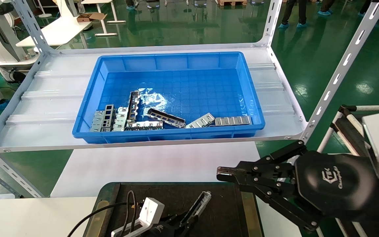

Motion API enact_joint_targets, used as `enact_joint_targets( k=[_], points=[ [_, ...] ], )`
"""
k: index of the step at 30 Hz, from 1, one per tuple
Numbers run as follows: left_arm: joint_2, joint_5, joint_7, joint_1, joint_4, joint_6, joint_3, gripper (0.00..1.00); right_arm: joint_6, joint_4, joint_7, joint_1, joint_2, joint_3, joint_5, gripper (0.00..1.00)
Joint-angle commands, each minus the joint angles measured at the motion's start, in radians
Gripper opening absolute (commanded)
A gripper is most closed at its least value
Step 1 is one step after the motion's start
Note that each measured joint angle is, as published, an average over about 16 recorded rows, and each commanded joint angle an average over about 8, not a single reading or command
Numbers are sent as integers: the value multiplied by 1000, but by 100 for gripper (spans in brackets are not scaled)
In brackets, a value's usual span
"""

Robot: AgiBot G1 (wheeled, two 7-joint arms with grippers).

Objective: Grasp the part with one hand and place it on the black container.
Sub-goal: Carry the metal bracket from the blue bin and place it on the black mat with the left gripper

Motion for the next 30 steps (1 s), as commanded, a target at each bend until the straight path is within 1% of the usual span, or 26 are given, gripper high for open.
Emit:
enact_joint_targets(
  k=[1, 7, 14, 21, 30],
  points=[
    [23, 3, -29, 8, 12, -49, 8, 0, 0, 0, 0, 0, 0, 0, 0, 0],
    [82, 3, -93, 19, 51, -178, 41, 0, 0, 0, 0, 0, 0, 0, 0, 0],
    [146, -13, -141, 16, 104, -300, 79, 0, 0, 0, 0, 0, 0, 0, 0, 0],
    [196, -45, -166, 1, 147, -387, 113, 0, 0, 0, 0, 0, 0, 0, 0, 0],
    [230, -83, -165, -8, 171, -464, 151, 0, 0, 0, 0, 0, 0, 0, 0, 0]
  ],
)
